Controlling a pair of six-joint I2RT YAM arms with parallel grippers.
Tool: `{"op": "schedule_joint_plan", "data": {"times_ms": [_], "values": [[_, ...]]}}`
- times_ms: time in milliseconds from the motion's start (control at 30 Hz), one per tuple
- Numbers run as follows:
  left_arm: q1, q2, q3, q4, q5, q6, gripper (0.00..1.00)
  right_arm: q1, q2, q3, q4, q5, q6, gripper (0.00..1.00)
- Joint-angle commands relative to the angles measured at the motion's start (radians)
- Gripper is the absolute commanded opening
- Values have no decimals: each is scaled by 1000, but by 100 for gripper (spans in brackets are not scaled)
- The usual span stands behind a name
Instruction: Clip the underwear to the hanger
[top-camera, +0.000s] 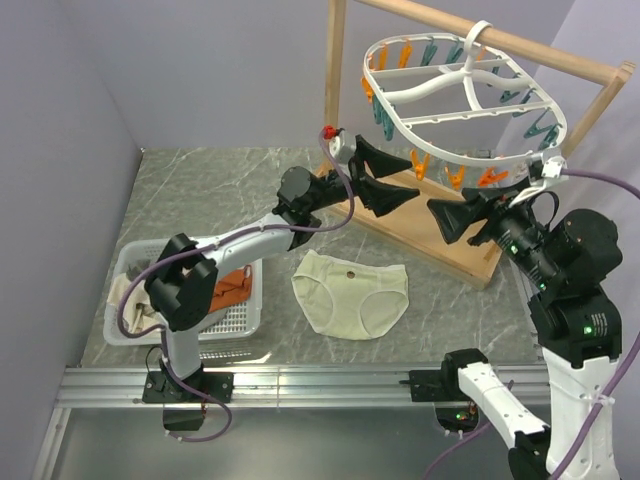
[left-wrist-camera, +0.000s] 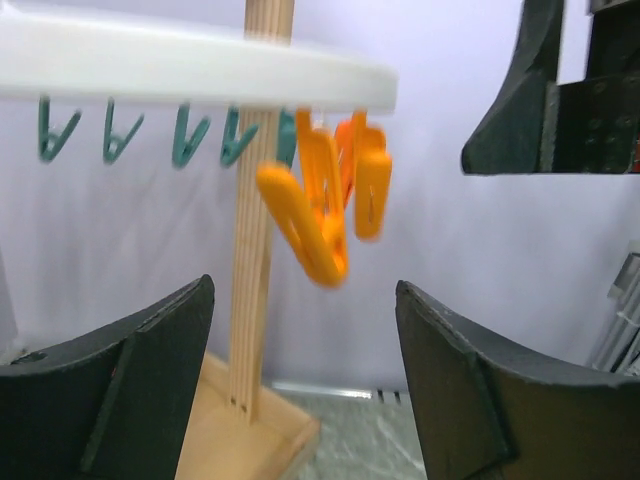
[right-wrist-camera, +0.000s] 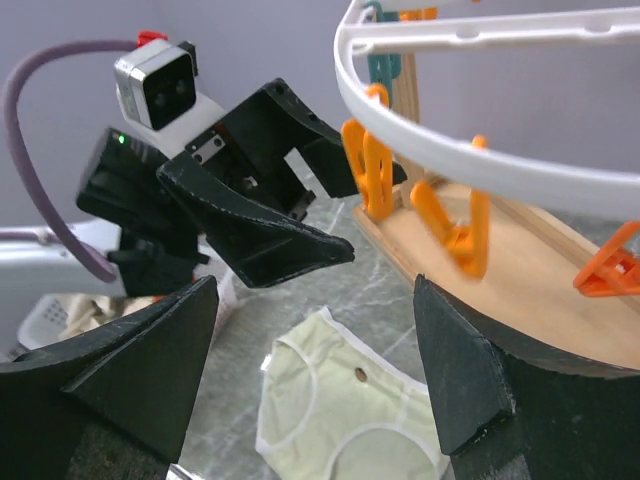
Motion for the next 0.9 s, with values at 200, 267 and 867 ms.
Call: {"op": "schedule_joint_plan", "data": {"times_ms": [200,267,867], "values": [[-8,86,143,194,4,-133,73,-87,105,117,70,-160,190,86],[-8,102,176,194,16,-151,70,-94,115,131,77,-182,206,86],[-8,198,280,190,39,-200,63,-144,139,139,113,-263,263,86]]}}
